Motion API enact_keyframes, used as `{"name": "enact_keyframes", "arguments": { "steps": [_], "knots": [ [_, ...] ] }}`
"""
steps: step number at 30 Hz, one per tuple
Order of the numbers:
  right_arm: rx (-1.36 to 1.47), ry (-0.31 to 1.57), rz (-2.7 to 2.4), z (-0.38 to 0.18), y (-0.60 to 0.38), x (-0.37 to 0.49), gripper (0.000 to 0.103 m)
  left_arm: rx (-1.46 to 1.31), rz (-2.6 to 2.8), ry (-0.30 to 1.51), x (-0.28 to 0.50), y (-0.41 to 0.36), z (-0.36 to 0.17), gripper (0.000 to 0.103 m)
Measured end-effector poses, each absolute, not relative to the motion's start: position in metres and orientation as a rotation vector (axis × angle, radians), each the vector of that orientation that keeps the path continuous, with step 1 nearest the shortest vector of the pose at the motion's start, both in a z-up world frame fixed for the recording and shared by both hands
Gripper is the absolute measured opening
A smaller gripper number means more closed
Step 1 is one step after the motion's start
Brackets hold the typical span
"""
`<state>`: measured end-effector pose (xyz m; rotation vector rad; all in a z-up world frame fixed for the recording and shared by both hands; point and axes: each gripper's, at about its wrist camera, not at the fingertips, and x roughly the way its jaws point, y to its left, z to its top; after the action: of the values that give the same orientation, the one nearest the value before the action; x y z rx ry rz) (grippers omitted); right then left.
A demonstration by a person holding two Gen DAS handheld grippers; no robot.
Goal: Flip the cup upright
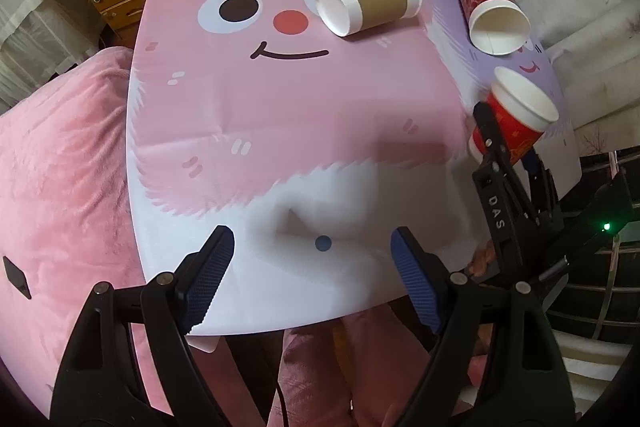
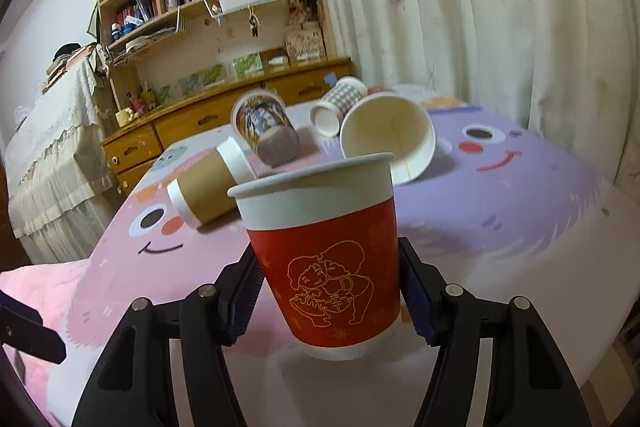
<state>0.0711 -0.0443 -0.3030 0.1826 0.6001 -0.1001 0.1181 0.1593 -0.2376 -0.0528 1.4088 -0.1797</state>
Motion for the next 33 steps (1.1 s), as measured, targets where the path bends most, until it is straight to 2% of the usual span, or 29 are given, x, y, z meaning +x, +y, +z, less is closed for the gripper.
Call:
{"name": "enact_keyframes", "arguments": {
  "steps": [6,11,14,16,19,23,27,33],
  "knots": [
    [0.146,0.702,-0.048,-0.31,-0.048,0.056,0.065,-0.033,-0.2,1.391,0.124,0.151,-0.224,0.079],
    [0.122,0.834,0.026,-0.313,-0.048,0.036,0.085,0.021,-0.226,1.384,0.119,0.135,-0.212,0.079],
    [0.091,0.933,0.084,-0.306,-0.047,0.021,0.092,0.013,-0.241,1.402,0.109,0.129,-0.205,0.079],
    [0.089,1.017,0.123,-0.296,-0.049,0.012,0.093,0.02,-0.221,1.426,0.101,0.125,-0.202,0.079],
    [0.132,1.145,0.193,-0.272,-0.065,0.002,0.094,0.006,-0.183,1.452,0.086,0.119,-0.196,0.079],
    [0.209,1.226,0.278,-0.228,-0.092,-0.002,0.101,-0.098,-0.125,1.43,0.068,0.108,-0.178,0.079],
    [0.267,1.27,0.32,-0.173,-0.121,0.002,0.102,-0.045,-0.146,1.302,0.051,0.076,-0.135,0.079],
    [0.302,1.221,0.335,-0.099,-0.161,0.008,0.103,-0.055,-0.097,1.123,0.028,0.043,-0.079,0.079]
  ]
}}
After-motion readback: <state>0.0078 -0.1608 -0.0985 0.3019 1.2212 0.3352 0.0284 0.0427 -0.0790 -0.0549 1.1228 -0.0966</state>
